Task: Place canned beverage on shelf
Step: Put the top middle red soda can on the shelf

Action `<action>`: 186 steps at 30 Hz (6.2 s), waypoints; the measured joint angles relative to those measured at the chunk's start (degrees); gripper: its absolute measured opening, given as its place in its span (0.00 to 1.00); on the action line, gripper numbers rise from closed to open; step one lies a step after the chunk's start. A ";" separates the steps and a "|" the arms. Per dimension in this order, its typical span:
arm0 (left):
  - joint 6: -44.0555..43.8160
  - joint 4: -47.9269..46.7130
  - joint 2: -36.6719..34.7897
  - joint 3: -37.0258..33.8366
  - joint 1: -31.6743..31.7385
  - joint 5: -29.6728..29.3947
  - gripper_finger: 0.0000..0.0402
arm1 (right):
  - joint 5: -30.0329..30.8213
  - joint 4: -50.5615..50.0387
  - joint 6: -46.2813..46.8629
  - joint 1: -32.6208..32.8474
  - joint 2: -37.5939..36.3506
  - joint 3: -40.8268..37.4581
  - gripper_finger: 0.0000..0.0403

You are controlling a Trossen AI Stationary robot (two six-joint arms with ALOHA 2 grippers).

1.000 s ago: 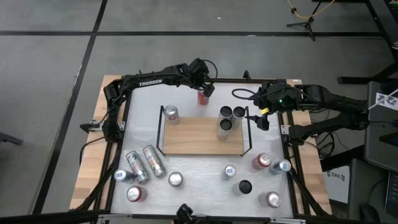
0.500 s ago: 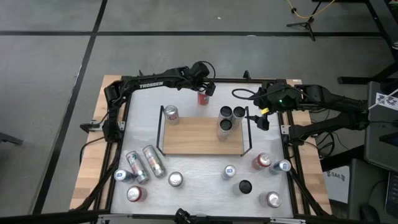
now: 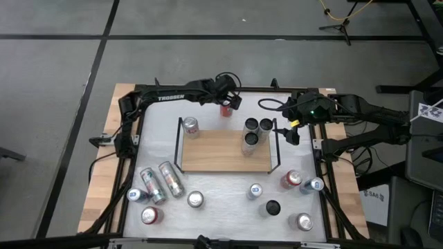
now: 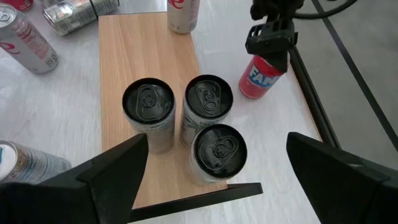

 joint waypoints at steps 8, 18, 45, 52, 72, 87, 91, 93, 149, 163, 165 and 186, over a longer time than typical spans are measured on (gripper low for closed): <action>-0.92 -0.02 1.66 0.00 0.00 -0.08 0.99 | -0.02 0.00 0.00 0.01 0.00 0.00 0.94; -0.64 -0.20 2.23 0.00 -0.21 -0.69 0.99 | -0.01 0.00 0.00 0.01 0.00 0.00 0.94; -6.83 -1.22 3.33 -0.04 -1.62 -4.80 0.99 | -0.01 0.02 0.00 0.00 0.00 0.00 0.94; -6.74 -0.59 4.27 -0.07 -1.66 -5.02 0.99 | 0.01 0.02 0.00 0.00 -0.02 0.00 0.94; -4.90 -3.13 4.79 -0.07 -1.90 -6.03 0.93 | 0.01 0.04 0.00 0.00 -0.02 0.00 0.94; -0.59 -2.95 4.79 -0.06 -2.32 -5.70 0.73 | 0.01 0.04 0.00 0.00 -0.02 0.00 0.94; 0.45 -2.97 4.78 -0.04 -2.43 -5.64 0.72 | 0.01 0.03 0.00 0.00 -0.02 0.00 0.94; 1.12 -3.24 4.48 -0.04 -2.43 -5.41 0.72 | 0.01 0.04 0.00 0.00 -0.02 0.00 0.94; 34.11 -4.57 -33.31 -23.86 -3.69 15.65 0.72 | -0.01 0.15 0.00 0.02 -0.02 0.00 0.94; 39.89 4.39 -35.49 -31.54 -3.82 22.89 0.72 | -0.01 0.15 0.00 0.01 -0.02 0.00 0.94; 40.09 3.99 -35.29 -31.54 -3.82 23.76 0.72 | -0.01 0.15 0.00 0.02 -0.02 0.00 0.94; 39.77 1.19 -29.17 -31.54 -4.11 24.74 0.72 | -0.01 0.15 0.00 0.02 -0.02 0.00 0.94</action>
